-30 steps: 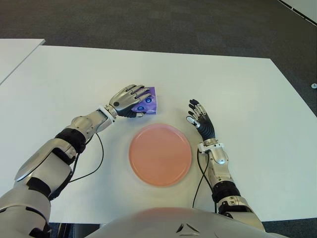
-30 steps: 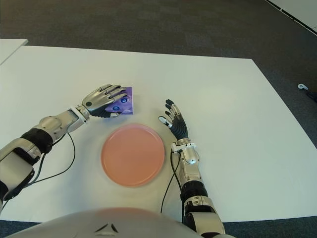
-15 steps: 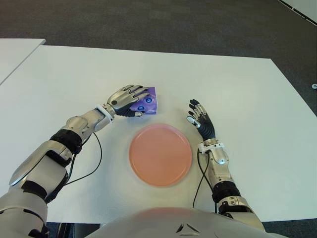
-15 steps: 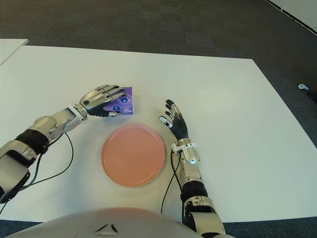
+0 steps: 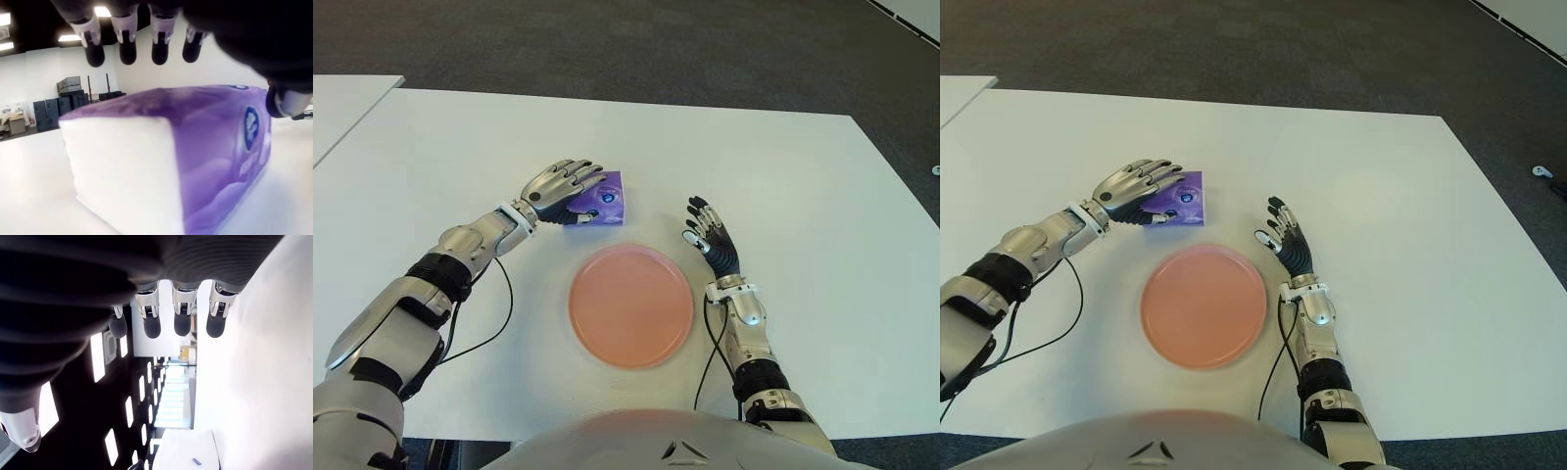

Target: Put the tissue paper into the plate.

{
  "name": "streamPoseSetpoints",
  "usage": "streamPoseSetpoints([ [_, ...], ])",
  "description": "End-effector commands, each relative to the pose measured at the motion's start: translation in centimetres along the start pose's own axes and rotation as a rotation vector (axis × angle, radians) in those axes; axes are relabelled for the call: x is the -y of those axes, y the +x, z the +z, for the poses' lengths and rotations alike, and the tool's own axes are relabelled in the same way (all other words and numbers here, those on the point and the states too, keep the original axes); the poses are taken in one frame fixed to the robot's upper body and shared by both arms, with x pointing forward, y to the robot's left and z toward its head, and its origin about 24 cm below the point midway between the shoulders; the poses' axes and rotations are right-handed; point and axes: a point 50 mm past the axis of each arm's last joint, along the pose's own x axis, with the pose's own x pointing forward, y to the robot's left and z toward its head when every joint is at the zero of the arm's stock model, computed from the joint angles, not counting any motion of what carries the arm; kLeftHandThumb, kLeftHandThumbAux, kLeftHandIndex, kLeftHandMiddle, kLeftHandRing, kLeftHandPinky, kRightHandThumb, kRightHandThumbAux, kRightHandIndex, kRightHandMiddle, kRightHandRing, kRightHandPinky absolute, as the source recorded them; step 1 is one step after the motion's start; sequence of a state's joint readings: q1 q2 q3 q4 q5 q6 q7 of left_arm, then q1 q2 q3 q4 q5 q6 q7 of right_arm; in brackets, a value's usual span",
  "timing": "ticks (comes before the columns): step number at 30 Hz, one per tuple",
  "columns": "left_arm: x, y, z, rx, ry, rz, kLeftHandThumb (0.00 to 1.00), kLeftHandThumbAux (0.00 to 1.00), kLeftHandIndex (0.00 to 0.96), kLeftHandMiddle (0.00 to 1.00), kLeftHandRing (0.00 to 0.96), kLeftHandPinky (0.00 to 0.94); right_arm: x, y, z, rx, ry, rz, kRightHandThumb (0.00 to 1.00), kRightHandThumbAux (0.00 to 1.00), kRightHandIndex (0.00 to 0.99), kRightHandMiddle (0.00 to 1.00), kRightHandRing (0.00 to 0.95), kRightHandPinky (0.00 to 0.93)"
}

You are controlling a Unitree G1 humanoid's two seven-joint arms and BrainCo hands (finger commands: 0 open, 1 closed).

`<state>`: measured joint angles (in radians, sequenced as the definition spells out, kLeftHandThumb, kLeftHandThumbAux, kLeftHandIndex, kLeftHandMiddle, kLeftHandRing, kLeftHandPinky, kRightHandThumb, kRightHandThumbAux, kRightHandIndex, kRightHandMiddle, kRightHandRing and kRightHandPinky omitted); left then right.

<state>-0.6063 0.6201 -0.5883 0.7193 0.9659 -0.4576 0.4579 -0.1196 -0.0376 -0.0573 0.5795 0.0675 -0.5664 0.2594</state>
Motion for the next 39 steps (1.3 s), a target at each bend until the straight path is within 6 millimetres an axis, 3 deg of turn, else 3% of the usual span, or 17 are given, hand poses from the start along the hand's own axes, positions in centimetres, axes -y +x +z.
streamPoseSetpoints([
  [1, -0.4, 0.0, -0.5, -0.010, 0.040, 0.017, 0.077, 0.268, 0.000, 0.000, 0.000, 0.000, -0.6, -3.1, -3.4, -0.194, 0.069, -0.029, 0.000, 0.546, 0.000, 0.000, 0.000, 0.000],
  [22, -0.6, 0.8, -0.8, 0.001, 0.171, 0.140, 0.069, 0.271, 0.000, 0.000, 0.000, 0.000, -1.1, -3.4, -3.1, -0.200, 0.081, -0.016, 0.000, 0.533, 0.000, 0.000, 0.000, 0.000],
  [39, -0.1, 1.7, -0.5, 0.004, 0.154, 0.107, 0.073, 0.279, 0.000, 0.000, 0.000, 0.000, -1.3, -3.7, -2.8, -0.194, 0.077, 0.002, 0.000, 0.530, 0.000, 0.000, 0.000, 0.000],
])
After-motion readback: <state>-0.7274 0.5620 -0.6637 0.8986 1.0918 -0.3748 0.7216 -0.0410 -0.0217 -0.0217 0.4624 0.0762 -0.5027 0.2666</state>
